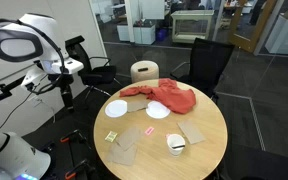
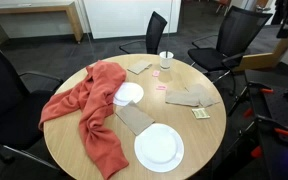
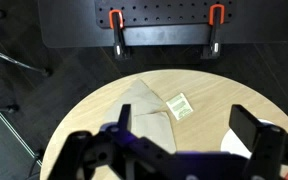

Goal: Remove the pen from the cup and put it on the table

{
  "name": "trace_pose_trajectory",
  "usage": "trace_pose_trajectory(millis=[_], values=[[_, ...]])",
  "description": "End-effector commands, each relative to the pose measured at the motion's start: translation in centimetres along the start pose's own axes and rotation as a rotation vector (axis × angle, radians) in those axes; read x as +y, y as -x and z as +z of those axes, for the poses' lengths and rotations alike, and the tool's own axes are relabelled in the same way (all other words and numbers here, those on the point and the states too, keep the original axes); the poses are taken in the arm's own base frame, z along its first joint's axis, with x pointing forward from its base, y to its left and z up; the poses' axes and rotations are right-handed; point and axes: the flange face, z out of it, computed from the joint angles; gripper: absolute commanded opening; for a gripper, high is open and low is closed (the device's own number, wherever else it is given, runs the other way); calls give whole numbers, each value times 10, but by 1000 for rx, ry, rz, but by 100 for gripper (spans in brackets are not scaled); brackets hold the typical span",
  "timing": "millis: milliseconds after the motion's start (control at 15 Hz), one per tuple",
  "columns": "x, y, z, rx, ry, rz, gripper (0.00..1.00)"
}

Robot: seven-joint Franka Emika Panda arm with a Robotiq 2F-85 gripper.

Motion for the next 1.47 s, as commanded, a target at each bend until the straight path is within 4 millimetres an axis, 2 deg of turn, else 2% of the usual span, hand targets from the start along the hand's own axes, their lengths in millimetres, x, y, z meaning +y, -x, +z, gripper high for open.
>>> trace_pose_trajectory(millis=[0,667,1000,1400], values=[[0,0,0,-1,0,0,100],[0,-4,-1,3,1,2,100],[18,-41,-9,70,-15,110,100],[65,-103,-11,192,-38,341,100]])
